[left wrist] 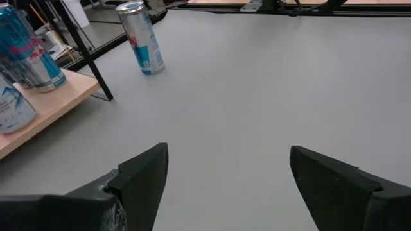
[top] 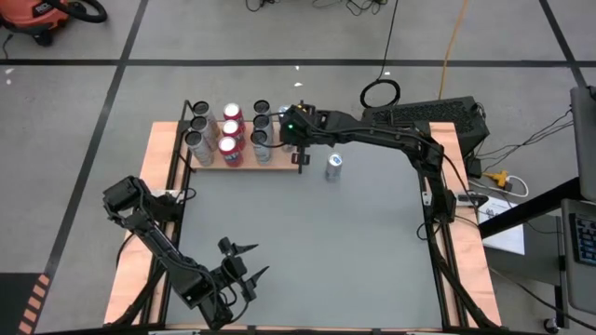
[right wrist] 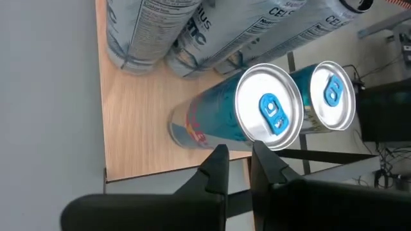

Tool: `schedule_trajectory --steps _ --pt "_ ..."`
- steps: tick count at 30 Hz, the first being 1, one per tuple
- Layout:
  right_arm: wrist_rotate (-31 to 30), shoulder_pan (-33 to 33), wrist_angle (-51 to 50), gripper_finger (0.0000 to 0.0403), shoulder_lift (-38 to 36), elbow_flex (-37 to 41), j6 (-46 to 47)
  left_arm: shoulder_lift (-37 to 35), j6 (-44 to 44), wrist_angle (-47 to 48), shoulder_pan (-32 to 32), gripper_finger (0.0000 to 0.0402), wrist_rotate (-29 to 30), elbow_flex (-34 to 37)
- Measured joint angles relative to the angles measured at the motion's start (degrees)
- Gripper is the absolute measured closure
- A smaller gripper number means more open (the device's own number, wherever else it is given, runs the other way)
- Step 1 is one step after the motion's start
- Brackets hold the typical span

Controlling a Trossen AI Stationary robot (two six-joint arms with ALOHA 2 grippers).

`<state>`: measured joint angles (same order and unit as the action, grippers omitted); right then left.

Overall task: Place canned beverage on shelf
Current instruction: Put the bottom blue soda can on the shelf aligned with the other blue soda can, then put the blue soda can on the shelf aligned with the other blue soda can

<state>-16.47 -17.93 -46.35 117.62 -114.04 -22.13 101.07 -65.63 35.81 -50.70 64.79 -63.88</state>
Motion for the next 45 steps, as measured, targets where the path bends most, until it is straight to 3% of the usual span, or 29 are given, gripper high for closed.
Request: schedule_trajectory --steps 39,45 --pt "0.18 -0.50 3.71 0.0399 0.18 0.07 -1.53 0.01 0.00 -0.17 0.07 0.0085 -0.02 0.00" --pt "-7.16 2.06 2.84 0.0399 -1.41 0.13 -1.12 0.01 0.00 -0.24 0.07 0.0085 -0.02 0.00"
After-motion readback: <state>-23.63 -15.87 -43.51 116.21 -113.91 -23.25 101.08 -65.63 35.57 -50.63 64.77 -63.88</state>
